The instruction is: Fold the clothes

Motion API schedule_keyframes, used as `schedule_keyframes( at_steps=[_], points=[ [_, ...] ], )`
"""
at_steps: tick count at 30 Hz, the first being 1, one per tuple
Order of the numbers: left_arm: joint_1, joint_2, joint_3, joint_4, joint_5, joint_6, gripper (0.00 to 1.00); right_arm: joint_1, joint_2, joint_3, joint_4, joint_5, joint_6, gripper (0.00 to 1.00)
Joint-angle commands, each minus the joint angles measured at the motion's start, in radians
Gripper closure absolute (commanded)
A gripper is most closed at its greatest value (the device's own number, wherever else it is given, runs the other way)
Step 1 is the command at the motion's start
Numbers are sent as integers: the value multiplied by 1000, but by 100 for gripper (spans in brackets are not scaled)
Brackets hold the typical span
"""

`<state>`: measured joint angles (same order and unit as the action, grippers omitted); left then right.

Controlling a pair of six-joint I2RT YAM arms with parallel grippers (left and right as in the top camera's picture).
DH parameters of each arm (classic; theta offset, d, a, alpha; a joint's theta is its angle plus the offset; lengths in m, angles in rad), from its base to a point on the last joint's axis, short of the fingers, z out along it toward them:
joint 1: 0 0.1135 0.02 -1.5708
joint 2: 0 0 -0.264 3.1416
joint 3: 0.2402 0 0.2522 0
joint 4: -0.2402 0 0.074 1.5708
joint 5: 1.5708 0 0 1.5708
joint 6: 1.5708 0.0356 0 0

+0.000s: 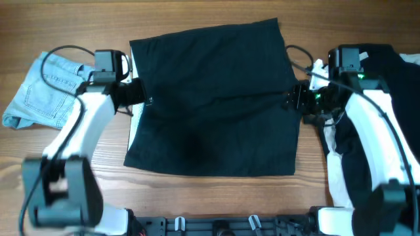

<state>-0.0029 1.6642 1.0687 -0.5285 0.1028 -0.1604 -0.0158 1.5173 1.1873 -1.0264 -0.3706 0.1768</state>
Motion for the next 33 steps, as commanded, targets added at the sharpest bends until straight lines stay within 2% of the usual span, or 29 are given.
schedule_keyframes(
  at_steps=[1,3,6,7,8,9,15,23,25,26,28,31,33],
  points=[
    [-2,154,-5,62,162,56,50,68,-45,16,-31,-47,-17,30],
    [-1,218,-5,115,166,56,51,102,-40,0,-16,-45,-9,30],
    [-1,230,-4,138,166,56,60,105,-40,-11,-8,-41,10,30],
    [-1,230,-5,145,166,56,70,105,-40,-11,-6,-31,11,30],
    [-1,230,-5,154,166,56,90,105,-40,-11,-6,-25,12,30],
    [-1,230,-4,169,166,56,96,105,-40,-11,-7,-19,15,30],
    [48,192,45,256,156,53,96,105,-40,-11,-6,35,43,30],
    [105,174,48,282,-154,21,96,105,-37,-40,-13,103,113,25],
    [105,174,48,274,-153,21,96,105,-35,-120,-21,105,142,27],
    [105,174,48,266,-153,21,96,105,-35,-187,-23,79,140,35],
    [105,174,48,256,-153,21,96,105,-35,-301,-1,17,137,40],
    [105,174,48,247,-153,21,96,105,-35,-476,97,-138,85,35],
    [105,174,48,248,-153,21,96,105,-35,-524,148,-161,84,32]
  ],
)
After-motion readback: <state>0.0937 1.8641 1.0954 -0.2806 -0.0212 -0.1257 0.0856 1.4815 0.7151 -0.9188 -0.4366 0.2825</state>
